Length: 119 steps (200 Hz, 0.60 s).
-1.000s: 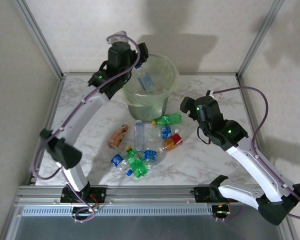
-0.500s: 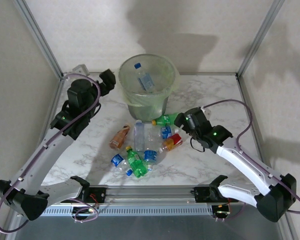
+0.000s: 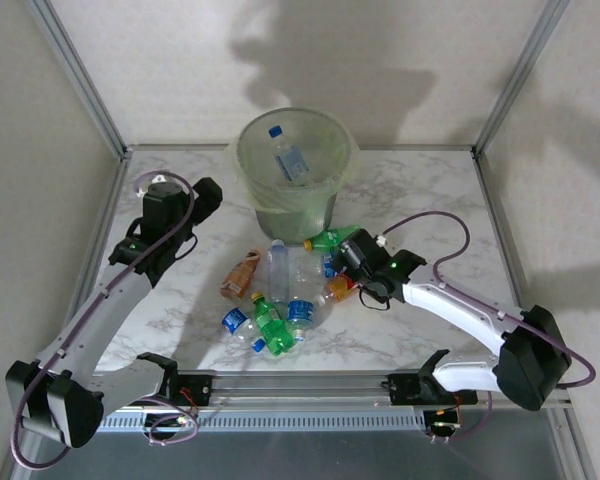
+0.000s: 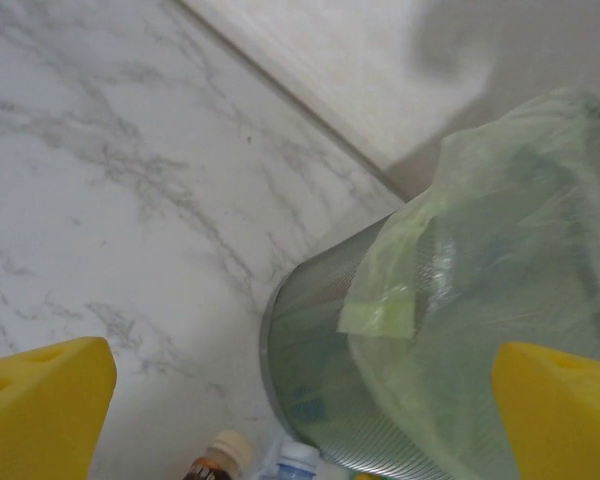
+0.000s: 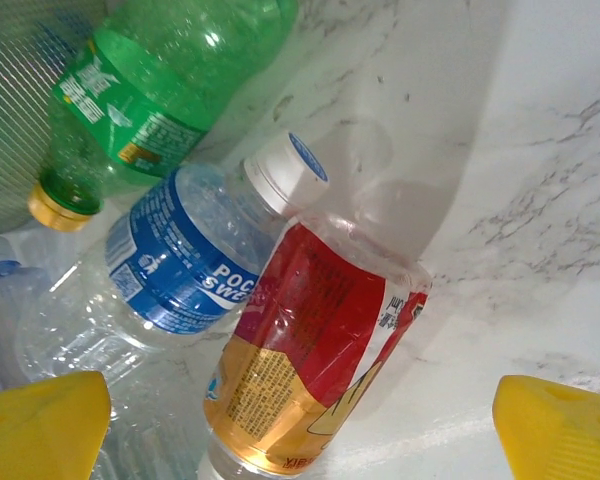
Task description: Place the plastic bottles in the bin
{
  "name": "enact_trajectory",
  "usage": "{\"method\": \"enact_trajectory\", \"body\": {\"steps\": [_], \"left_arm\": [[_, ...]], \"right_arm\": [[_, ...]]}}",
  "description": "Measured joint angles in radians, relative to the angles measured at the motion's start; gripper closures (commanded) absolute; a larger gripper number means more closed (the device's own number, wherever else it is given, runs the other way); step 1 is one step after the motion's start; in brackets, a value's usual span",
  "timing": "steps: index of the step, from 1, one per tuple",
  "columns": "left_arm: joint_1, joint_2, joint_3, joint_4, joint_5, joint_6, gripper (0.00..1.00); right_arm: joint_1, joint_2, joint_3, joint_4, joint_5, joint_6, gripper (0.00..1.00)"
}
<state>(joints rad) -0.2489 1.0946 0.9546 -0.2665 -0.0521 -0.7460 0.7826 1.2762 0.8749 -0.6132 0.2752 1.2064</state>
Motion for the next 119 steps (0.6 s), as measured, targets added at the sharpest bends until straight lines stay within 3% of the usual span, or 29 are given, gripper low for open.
{"method": "enact_trajectory", "body": {"steps": [119], "left_arm": [[0.011,0.053,-0.069,0.0,0.09,-0.026,0.07]], "right_arm": [[0.023,0.135,0.0,0.037,-0.068,0.038,0.02]]}}
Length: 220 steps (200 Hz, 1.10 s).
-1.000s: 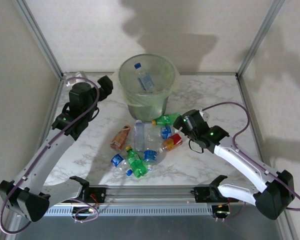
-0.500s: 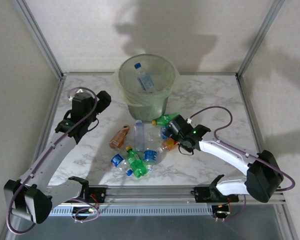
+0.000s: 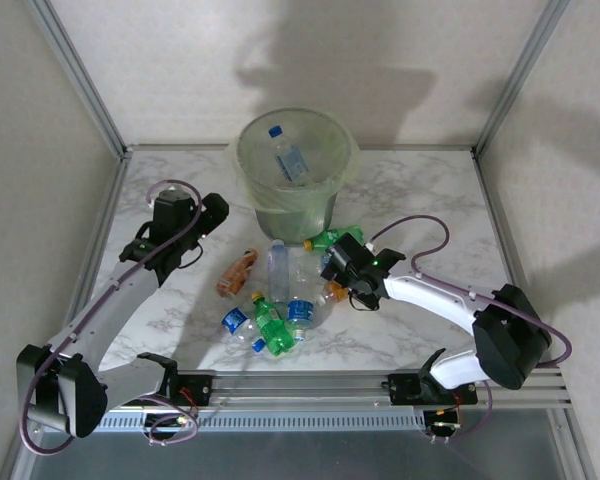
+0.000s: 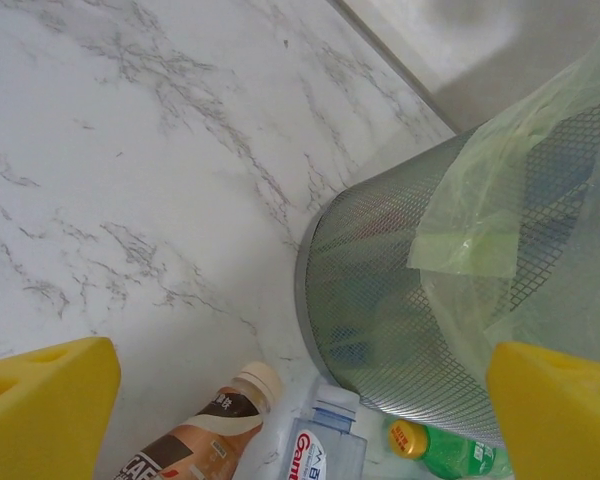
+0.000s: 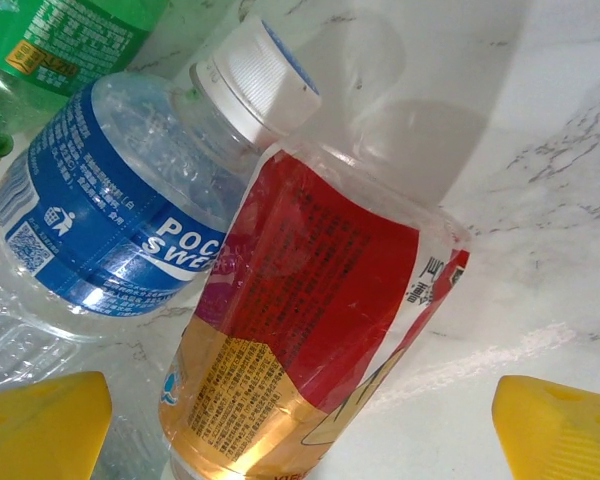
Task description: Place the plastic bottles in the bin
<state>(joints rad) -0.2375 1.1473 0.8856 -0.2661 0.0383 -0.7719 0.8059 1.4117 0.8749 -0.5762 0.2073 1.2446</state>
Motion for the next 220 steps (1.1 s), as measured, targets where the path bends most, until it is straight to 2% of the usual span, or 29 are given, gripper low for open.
{"method": "enact_trajectory", "body": {"steps": [133,220], "left_arm": [[0.0,0.024,-0.001,0.002,0.019,-0.011,0.09],[0.0,0.03,-0.007,0.004,0.019,-0.011,0.1]], "right_arm": [[0.0,0.089,0.0,0.035,-0.026,0.002,0.04],[-0.015,0.093,-0.031,0.042,-0.024,0.0,0.08]]}}
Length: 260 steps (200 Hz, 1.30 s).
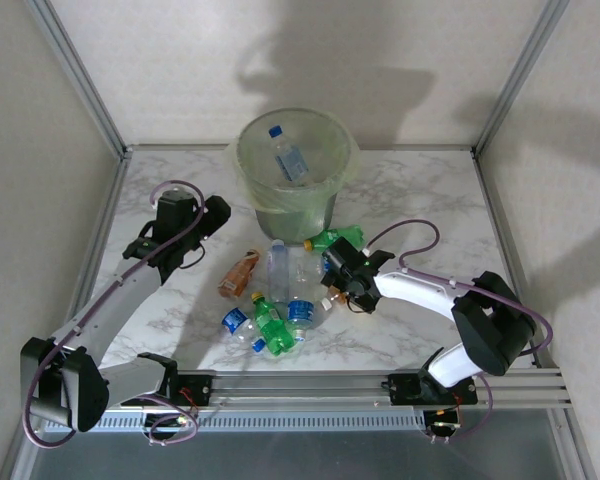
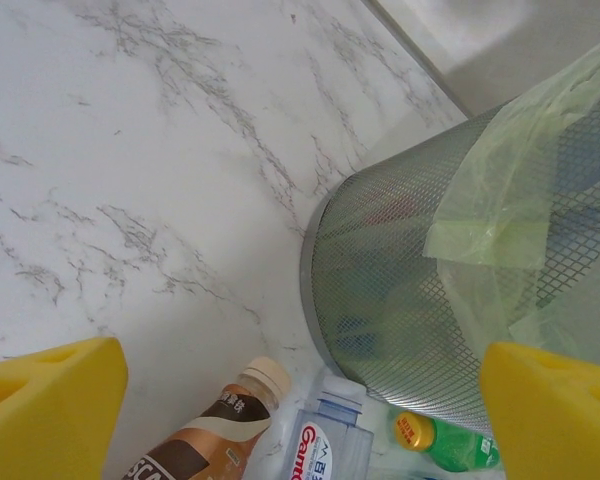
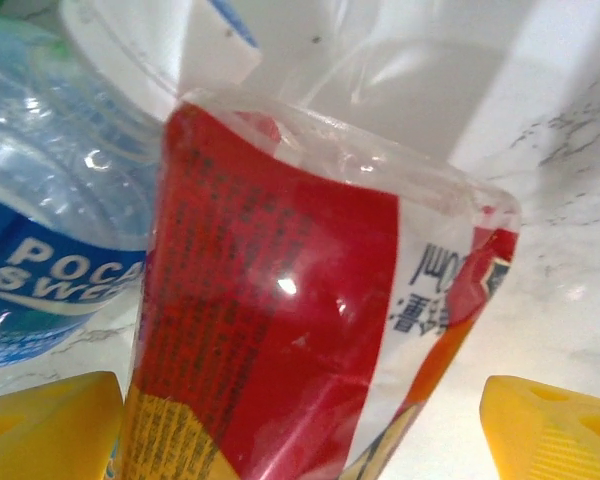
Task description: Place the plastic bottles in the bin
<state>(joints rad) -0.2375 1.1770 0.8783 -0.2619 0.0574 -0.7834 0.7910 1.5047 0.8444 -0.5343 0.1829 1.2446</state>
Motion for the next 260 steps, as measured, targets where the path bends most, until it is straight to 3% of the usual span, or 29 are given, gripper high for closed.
{"method": "enact_trajectory", "body": {"steps": [138,260], "left_arm": [[0.004,0.0,-0.026,0.005,0.003,-0.004,0.11],[0.004,0.001,-0.034,0.013,0.003,-0.007,0.11]], "right_arm": [[-0.028,0.0,-0.053,0.01,0.037,-0.025,0.26],[-0.044,-0.139,-0.066,-0.03,0.123,-0.03,0.33]]}}
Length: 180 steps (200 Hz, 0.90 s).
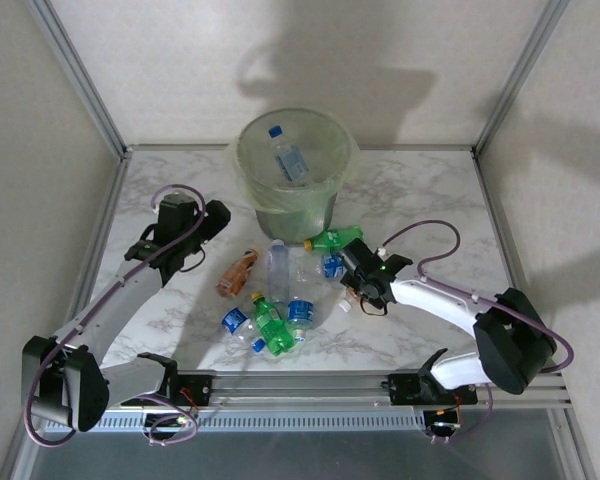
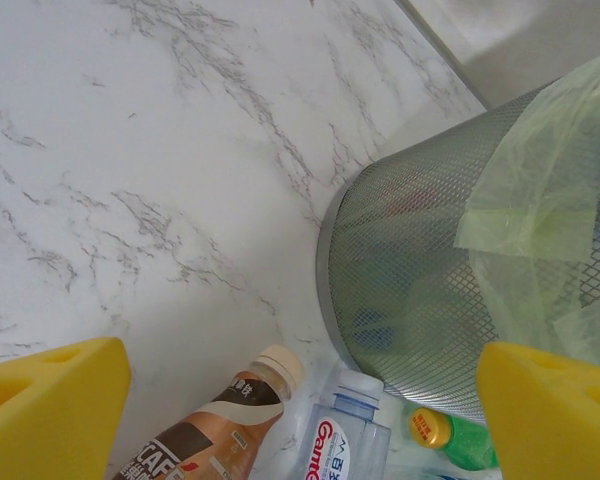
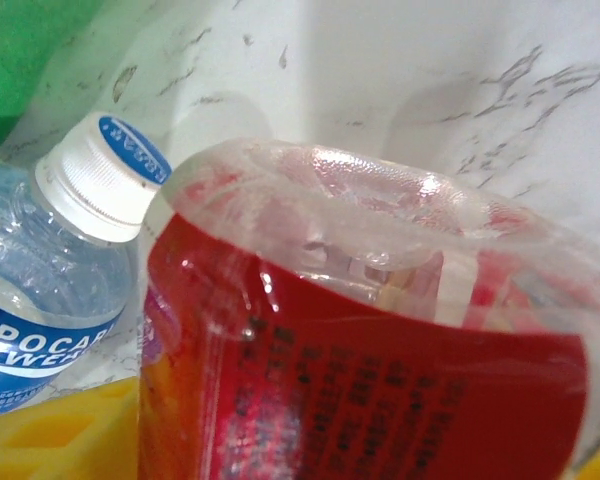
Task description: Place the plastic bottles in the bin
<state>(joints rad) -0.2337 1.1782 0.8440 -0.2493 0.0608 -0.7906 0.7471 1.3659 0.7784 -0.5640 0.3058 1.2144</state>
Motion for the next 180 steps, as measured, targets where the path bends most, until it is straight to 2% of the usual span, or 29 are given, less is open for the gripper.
{"method": "enact_trajectory", "body": {"steps": [47,106,141,180], "left_arm": [[0.0,0.0,-0.008,0.004,0.0,0.0,0.11],[0.0,0.0,-0.008,0.005,0.0,0.0,0.11],[0.0,0.0,-0.008,0.005,0.0,-0.004,0.11],[0.0,0.0,-0.008,0.004,0.0,-0.007,0.12]], "right_arm": [[-0.016,-0.097,0.047,-0.108,0.084,-0.021,0.33],[-0.029,-0.17,0.318,-0.251,0.235,-0.099,0.34],[-0.033,-0.153,0.546,-0.238,0.288,-0.269,0.34],[-0.034,-0.033,0.836,-0.147,0.292,-0.509,0.34]]}}
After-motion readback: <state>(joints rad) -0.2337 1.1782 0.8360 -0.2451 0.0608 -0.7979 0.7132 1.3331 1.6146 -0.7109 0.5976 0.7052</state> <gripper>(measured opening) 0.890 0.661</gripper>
